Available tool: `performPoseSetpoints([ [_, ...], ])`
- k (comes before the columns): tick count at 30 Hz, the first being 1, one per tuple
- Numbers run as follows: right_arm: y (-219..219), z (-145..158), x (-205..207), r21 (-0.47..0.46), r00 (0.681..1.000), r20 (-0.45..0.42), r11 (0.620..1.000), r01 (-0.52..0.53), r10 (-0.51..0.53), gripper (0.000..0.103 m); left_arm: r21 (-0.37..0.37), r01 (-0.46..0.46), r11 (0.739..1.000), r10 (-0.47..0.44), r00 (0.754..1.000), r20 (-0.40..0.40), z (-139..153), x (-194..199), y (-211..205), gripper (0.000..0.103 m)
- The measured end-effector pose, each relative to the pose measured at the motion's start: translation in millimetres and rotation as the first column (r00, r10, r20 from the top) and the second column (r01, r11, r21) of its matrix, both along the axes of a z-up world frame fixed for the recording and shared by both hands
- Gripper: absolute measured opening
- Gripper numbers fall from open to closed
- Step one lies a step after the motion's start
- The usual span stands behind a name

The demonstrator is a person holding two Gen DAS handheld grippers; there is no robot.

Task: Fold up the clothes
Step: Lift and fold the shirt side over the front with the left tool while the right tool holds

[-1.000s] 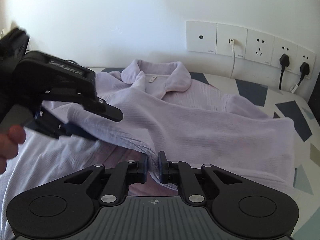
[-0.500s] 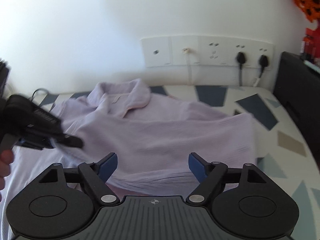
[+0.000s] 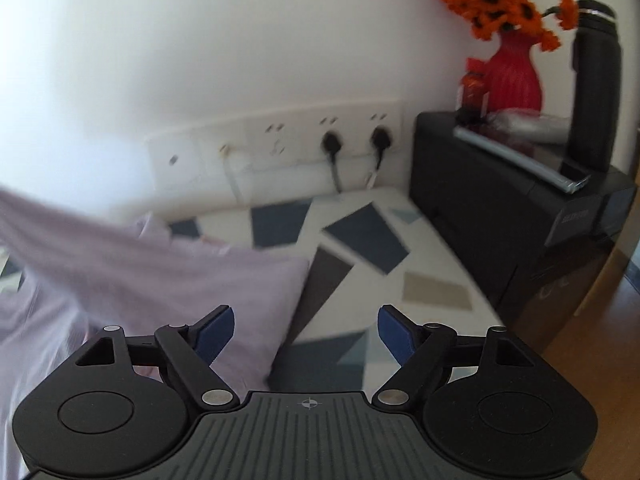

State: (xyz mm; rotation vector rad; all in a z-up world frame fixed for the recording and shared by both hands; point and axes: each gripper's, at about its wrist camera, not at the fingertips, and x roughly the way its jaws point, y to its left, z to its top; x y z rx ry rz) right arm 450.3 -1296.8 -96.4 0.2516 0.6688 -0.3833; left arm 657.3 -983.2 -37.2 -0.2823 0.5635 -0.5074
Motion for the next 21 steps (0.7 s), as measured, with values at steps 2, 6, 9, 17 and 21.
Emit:
performPoseSetpoints([
  [2,15.9,-12.6,3.2,-0.013,0.998,-0.037,0.998,-0.056,0.055,0.076,0.045,-0.034,0.998,0.036,0.999,-0.036,-17.3,8.7,10.3,0.009],
  [6,52.6,-39.0,26.7,-0.105,0.98,-0.123,0.98,-0.17,0.157,0.076,0.141,-0.088,0.986,0.109,0.982,-0.152,-61.7,26.4,23.9,0.009],
  [9,69.2,-51.7,39.8,-0.193,0.965,-0.176,0.955,-0.226,0.193,0.075,0.153,-0.114,0.982,0.146,0.964,-0.222,-81.7,34.2,30.3,0.009],
  [17,97.6,-76.0,68.5,-0.326,0.925,-0.283,0.881,-0.342,0.254,0.013,0.121,-0.091,0.988,0.112,0.976,-0.188,-68.1,22.9,34.7,0.009],
  [21,76.3,-64.6,60.7,-0.322,0.952,-0.238,0.909,-0.263,0.191,0.007,0.11,-0.052,0.993,0.076,0.973,-0.219,-74.8,13.2,28.4,0.009],
])
